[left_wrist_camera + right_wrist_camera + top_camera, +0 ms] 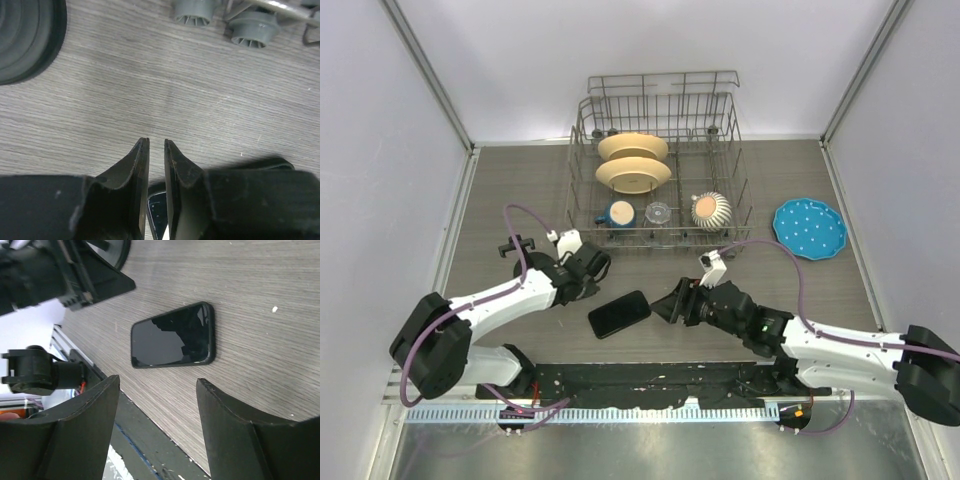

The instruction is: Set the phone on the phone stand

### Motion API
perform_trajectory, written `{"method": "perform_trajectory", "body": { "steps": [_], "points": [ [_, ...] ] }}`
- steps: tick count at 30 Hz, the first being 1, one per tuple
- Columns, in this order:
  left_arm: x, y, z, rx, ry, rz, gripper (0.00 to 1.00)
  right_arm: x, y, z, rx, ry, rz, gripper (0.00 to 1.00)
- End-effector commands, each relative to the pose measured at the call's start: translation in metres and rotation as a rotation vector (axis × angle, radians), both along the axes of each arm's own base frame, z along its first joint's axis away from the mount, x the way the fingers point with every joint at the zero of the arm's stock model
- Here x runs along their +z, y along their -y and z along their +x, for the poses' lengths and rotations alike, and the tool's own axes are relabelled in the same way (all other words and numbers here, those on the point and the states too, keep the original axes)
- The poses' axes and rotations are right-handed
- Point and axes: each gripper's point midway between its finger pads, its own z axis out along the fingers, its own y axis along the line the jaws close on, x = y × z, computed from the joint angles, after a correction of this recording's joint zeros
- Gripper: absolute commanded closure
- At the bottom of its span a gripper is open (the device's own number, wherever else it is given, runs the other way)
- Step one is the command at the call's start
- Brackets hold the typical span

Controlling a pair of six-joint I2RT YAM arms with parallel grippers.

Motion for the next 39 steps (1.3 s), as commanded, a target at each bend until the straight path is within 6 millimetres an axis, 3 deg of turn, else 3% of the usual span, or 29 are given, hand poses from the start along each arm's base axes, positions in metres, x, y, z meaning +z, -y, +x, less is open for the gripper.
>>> {"method": "perform_trajectory", "body": {
  "steps": [1,3,7,12,19,23,28,29,31,33,34,37,39],
  "points": [
    [-0.011,0.009,-0.001,0.046,-0.017,-0.064,0.8,0.022,0.003,0.003,-0.038,0.034,0.067,0.31],
    [-0.021,0.013,-0.008,0.043,-0.037,-0.101,0.82,0.022,0.003,0.002,-0.047,0.008,0.093,0.29],
    [-0.034,0.026,-0.026,-0.003,-0.079,-0.141,0.83,0.002,-0.004,-0.018,0.004,-0.101,0.165,0.3],
    [-0.034,0.041,-0.04,-0.051,-0.08,-0.183,0.84,-0.008,-0.016,-0.03,0.02,-0.117,0.175,0.28],
    [-0.026,0.062,-0.058,-0.121,-0.064,-0.275,0.8,-0.028,-0.028,-0.023,-0.032,-0.174,0.177,0.27],
    [-0.01,0.063,-0.057,-0.165,-0.021,-0.299,0.61,-0.026,-0.039,-0.017,-0.036,-0.166,0.223,0.28],
    [0.035,0.065,-0.05,-0.285,0.095,-0.313,0.11,-0.034,-0.041,0.004,-0.033,-0.179,0.219,0.27],
    [0.042,0.066,-0.05,-0.304,0.111,-0.318,0.01,-0.021,-0.041,0.015,-0.033,-0.154,0.285,0.26],
    [0.057,0.07,-0.05,-0.354,0.118,-0.31,0.0,-0.022,-0.042,0.016,0.015,-0.175,0.308,0.25],
    [0.071,0.075,-0.051,-0.43,0.108,-0.28,0.0,-0.015,-0.045,0.032,0.036,-0.138,0.314,0.22],
    [0.071,0.076,-0.051,-0.447,0.091,-0.258,0.0,-0.022,-0.05,0.026,0.101,-0.167,0.294,0.22],
    [0.078,0.077,-0.053,-0.511,0.058,-0.207,0.0,-0.007,-0.055,0.033,0.153,-0.143,0.352,0.22],
    [0.08,0.079,-0.054,-0.555,0.039,-0.175,0.0,-0.011,-0.04,0.04,0.098,-0.152,0.349,0.22]
  ]
}}
